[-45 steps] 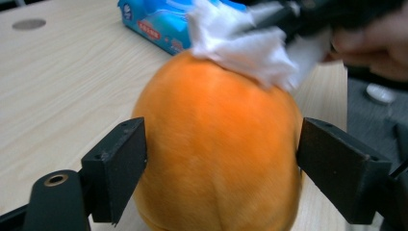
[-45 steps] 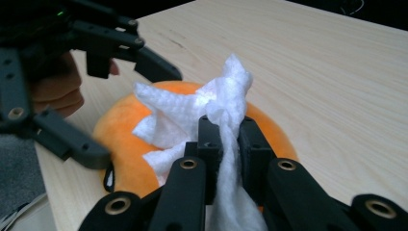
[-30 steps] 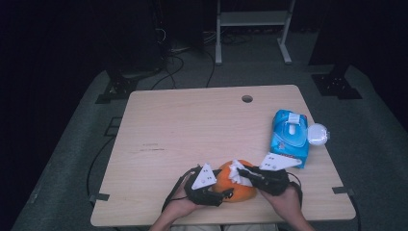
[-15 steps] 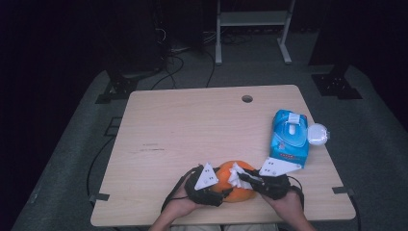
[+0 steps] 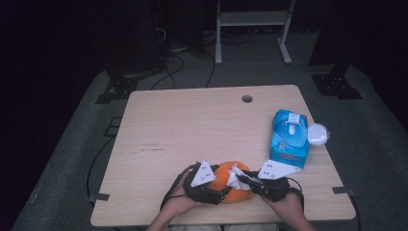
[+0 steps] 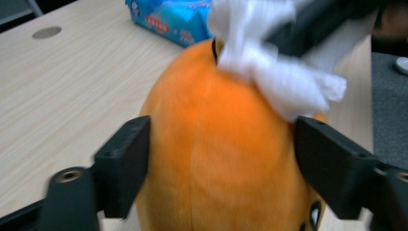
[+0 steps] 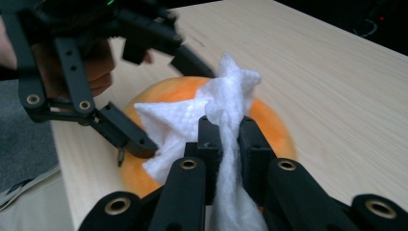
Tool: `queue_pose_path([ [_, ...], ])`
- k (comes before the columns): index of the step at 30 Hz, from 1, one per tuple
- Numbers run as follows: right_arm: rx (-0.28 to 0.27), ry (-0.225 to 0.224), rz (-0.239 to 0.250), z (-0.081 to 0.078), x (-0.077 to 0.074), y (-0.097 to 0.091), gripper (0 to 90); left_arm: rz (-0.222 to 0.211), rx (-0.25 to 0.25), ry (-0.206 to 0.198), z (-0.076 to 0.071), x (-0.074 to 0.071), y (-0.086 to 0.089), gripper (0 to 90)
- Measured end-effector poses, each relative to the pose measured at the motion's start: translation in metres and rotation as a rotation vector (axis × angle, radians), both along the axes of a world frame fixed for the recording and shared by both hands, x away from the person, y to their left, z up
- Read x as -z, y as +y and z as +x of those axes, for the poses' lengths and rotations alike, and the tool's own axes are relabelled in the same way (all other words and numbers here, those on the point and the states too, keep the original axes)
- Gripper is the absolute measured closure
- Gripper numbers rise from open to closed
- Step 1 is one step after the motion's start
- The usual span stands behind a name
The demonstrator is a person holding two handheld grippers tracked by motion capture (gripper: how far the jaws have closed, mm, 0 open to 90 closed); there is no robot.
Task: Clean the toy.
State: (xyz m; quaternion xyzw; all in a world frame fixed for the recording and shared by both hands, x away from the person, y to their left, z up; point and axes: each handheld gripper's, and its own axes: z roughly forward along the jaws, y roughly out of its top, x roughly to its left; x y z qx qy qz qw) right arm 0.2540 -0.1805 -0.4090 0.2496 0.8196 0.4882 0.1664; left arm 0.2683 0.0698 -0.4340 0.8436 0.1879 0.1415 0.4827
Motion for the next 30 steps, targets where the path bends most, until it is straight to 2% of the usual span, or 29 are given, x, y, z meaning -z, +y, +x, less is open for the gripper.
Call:
queue_pose_path([
  [3, 0.044, 0.028, 0.03, 0.006, 0.001, -0.015, 81.4, -0.001, -0.012, 0.02, 0.003, 0.001, 0.004, 26.7],
  [6, 0.075, 0.022, 0.025, 0.007, -0.001, -0.02, 81.4, -0.001, -0.025, 0.047, 0.008, 0.002, 0.009, 26.7],
  [7, 0.072, 0.02, 0.023, 0.007, -0.001, -0.019, 81.4, -0.005, -0.025, 0.054, 0.008, 0.001, 0.01, 26.1],
  [10, 0.035, 0.019, 0.013, 0.005, 0.002, -0.01, 81.4, -0.029, -0.022, 0.059, 0.011, -0.004, 0.008, 16.8],
  [12, -0.005, 0.029, 0.013, 0.003, 0.006, -0.003, 81.3, -0.023, -0.04, 0.06, 0.013, -0.003, 0.006, 13.5],
  [13, -0.02, 0.031, 0.005, 0.002, 0.007, 0.0, 81.3, -0.022, -0.047, 0.077, 0.014, -0.001, 0.005, 13.4],
  [14, -0.022, 0.019, -0.009, 0.001, 0.008, 0.003, 81.3, -0.018, -0.05, 0.092, 0.015, 0.001, 0.004, 14.7],
  [15, -0.013, 0.01, -0.02, 0.002, 0.007, 0.003, 81.3, -0.018, -0.047, 0.088, 0.015, 0.002, 0.005, 19.5],
  [17, 0.032, 0.012, -0.011, 0.007, 0.004, -0.003, 81.3, 0.004, -0.044, 0.081, 0.013, 0.0, 0.005, 27.2],
  [18, 0.075, 0.019, 0.003, 0.013, 0.002, -0.011, 81.3, 0.008, -0.04, 0.081, 0.013, -0.001, 0.005, 29.0],
  [21, 0.15, 0.066, 0.054, 0.025, 0.001, -0.025, 81.3, 0.016, -0.009, 0.067, 0.01, -0.001, 0.004, 30.3],
  [22, 0.152, 0.075, 0.062, 0.027, 0.001, -0.027, 81.3, 0.019, -0.002, 0.058, 0.009, -0.001, 0.004, 30.3],
  [24, 0.12, 0.107, 0.119, 0.027, 0.003, -0.027, 81.3, 0.024, 0.008, 0.058, 0.007, -0.001, 0.003, 29.7],
  [26, 0.088, 0.114, 0.135, 0.026, 0.004, -0.024, 81.2, 0.016, 0.015, 0.063, 0.007, -0.001, 0.003, 28.2],
  [28, 0.076, 0.132, 0.159, 0.027, 0.004, -0.025, 81.1, -0.014, 0.034, 0.085, 0.007, 0.001, 0.005, 27.2],
  [30, 0.066, 0.171, 0.195, 0.031, 0.006, -0.028, 81.1, -0.019, 0.046, 0.1, 0.008, 0.001, 0.006, 26.4],
])
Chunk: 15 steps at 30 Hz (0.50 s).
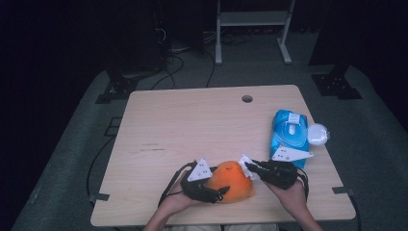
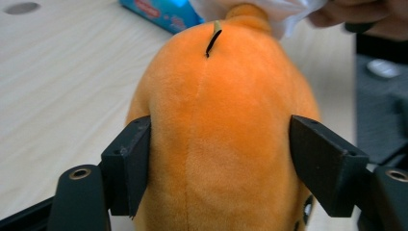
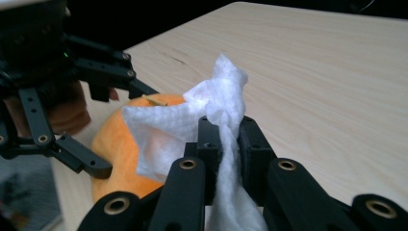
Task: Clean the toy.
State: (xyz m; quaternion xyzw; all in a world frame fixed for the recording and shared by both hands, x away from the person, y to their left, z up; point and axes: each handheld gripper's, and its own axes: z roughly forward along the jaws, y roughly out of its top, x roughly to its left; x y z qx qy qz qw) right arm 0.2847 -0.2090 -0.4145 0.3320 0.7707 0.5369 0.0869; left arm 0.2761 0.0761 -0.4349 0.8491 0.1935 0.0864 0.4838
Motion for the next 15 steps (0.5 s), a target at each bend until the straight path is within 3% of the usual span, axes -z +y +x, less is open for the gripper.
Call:
queue_pose_path([
  [6, -0.031, -0.02, 0.016, -0.005, -0.008, 0.004, 81.0, 0.007, 0.009, -0.015, -0.003, -0.001, -0.003, 25.3],
  [8, -0.046, -0.008, 0.022, -0.004, -0.007, 0.003, 81.0, -0.008, 0.002, 0.004, -0.001, -0.002, -0.002, 20.3],
  [10, -0.061, -0.004, -0.008, -0.003, -0.006, 0.001, 81.1, -0.035, -0.024, 0.035, 0.004, -0.004, 0.001, 15.4],
  [13, -0.069, 0.005, -0.02, -0.005, -0.005, -0.001, 81.1, -0.04, -0.049, 0.109, 0.011, 0.004, -0.002, 10.4],
  [15, -0.066, -0.001, -0.031, -0.005, -0.006, 0.001, 81.1, -0.033, -0.056, 0.094, 0.01, 0.006, -0.005, 15.0],
])
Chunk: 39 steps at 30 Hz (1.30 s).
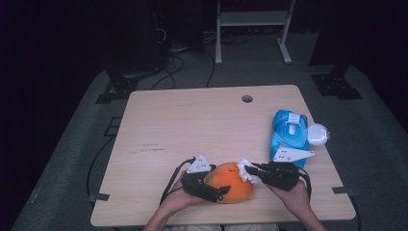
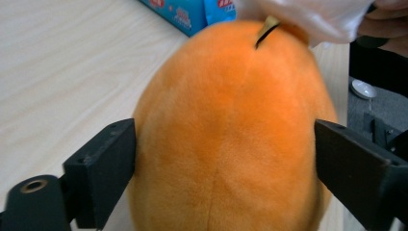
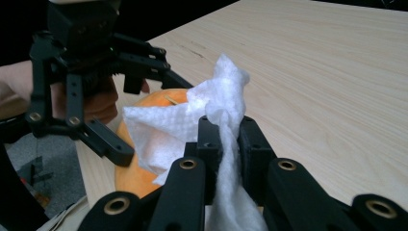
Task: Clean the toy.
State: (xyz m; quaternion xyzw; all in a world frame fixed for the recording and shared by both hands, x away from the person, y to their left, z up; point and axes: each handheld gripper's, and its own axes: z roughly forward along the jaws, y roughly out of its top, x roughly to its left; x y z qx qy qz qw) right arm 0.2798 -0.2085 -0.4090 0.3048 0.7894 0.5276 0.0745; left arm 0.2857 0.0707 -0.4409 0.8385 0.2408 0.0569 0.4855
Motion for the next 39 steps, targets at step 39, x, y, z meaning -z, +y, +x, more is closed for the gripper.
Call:
queue_pose_path([
  [39, 0.062, -0.04, -0.1, -0.014, -0.004, 0.014, 81.0, -0.005, -0.032, -0.141, -0.008, -0.003, 0.006, 22.1],
])
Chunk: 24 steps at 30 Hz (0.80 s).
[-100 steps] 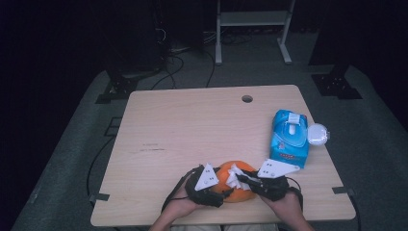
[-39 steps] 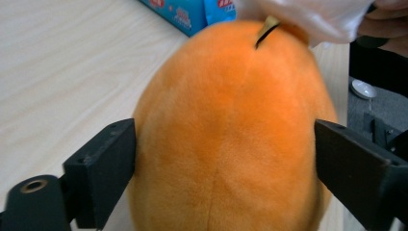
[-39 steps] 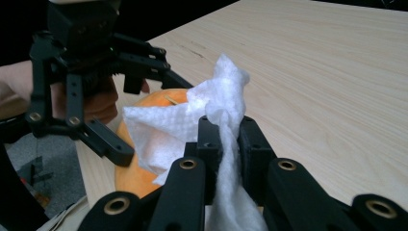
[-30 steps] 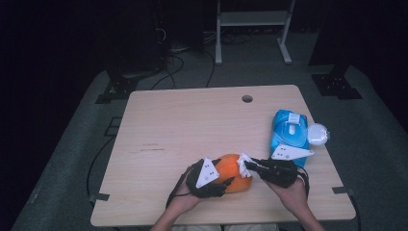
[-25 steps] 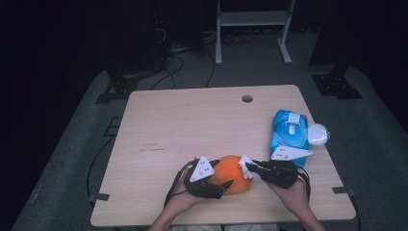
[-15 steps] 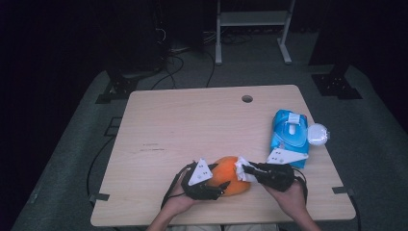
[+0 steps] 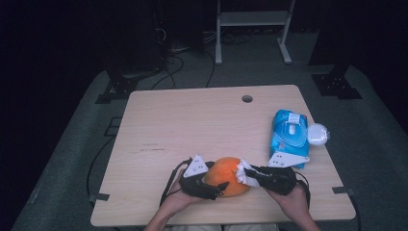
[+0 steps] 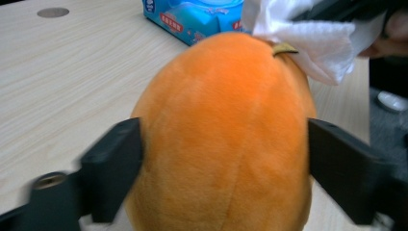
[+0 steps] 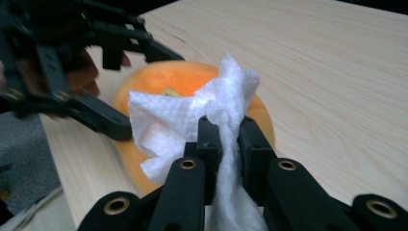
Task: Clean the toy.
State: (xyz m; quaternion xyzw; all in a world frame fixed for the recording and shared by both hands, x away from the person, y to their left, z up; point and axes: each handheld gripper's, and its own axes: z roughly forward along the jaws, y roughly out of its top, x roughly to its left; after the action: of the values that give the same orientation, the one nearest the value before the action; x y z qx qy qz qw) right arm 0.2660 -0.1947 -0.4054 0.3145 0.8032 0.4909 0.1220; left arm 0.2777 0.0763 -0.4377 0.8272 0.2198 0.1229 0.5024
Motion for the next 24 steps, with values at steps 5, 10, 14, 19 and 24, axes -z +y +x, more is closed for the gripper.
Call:
queue_pose_path([
  [5, -0.01, -0.036, -0.005, 0.004, -0.007, 0.008, 80.8, 0.048, 0.043, -0.072, -0.008, -0.002, -0.005, 24.9],
  [10, 0.029, 0.02, 0.024, 0.009, 0.002, -0.01, 81.0, -0.035, 0.002, 0.004, 0.001, -0.004, 0.004, 13.7],
  [14, -0.014, 0.018, 0.041, 0.003, -0.003, 0.0, 81.0, 0.007, 0.02, -0.032, -0.002, -0.002, -0.003, 23.4],
  [19, -0.024, -0.033, 0.013, 0.003, -0.01, 0.008, 81.0, 0.016, 0.04, -0.064, -0.007, -0.006, -0.005, 26.5],
  [24, 0.032, -0.015, -0.006, 0.008, -0.001, -0.005, 81.1, -0.036, -0.005, 0.014, 0.003, -0.004, 0.002, 18.7],
])
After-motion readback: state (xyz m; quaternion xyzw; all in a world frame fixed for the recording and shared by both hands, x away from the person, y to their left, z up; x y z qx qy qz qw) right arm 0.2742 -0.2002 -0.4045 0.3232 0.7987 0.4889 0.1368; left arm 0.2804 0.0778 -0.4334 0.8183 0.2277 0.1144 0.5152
